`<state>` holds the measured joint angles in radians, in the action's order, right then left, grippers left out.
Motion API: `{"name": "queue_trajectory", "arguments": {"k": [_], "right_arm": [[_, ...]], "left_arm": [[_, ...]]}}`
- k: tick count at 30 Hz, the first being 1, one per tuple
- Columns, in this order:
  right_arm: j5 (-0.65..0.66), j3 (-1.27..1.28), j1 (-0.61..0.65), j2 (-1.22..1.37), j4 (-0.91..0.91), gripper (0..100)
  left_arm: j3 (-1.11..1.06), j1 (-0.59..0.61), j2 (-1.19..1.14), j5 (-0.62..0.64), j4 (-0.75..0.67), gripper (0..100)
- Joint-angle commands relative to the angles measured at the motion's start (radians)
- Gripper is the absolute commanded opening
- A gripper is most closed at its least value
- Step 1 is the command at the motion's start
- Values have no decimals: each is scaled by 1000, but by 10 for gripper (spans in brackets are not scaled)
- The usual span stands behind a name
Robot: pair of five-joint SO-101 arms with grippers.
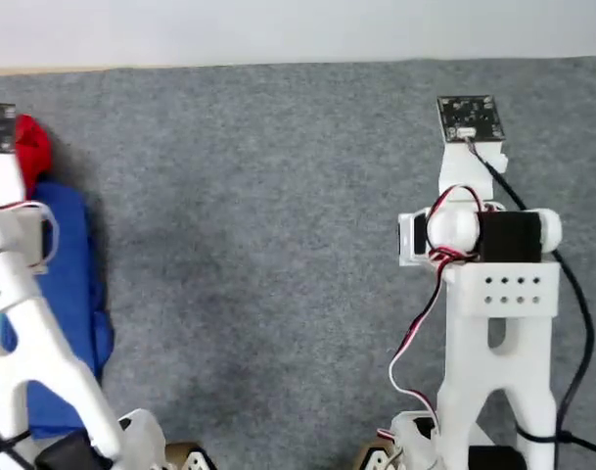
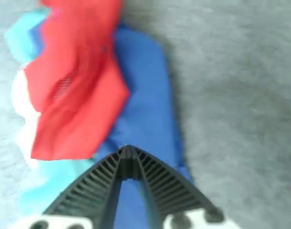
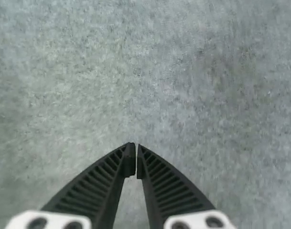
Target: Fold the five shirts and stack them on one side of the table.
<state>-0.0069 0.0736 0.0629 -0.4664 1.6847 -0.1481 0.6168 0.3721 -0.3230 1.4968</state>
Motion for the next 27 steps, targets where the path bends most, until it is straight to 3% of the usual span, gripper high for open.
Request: {"name": "queue_trajectory", "arguments": {"k": [1, 6, 10, 20, 27], "right_arm": [[-12, -64, 2, 8, -15, 18], [110, -63, 19, 8, 18, 18], [121, -61, 21, 10, 41, 19], [127, -8, 15, 51, 107, 19], [127, 28, 15, 62, 104, 19]], "left_arm": [[33, 80, -5, -35, -61, 3], [31, 203, -101, -107, -126, 3], [53, 244, -201, -170, -144, 8], [189, 282, -308, -235, -143, 226], [278, 354, -384, -236, -146, 267]]}}
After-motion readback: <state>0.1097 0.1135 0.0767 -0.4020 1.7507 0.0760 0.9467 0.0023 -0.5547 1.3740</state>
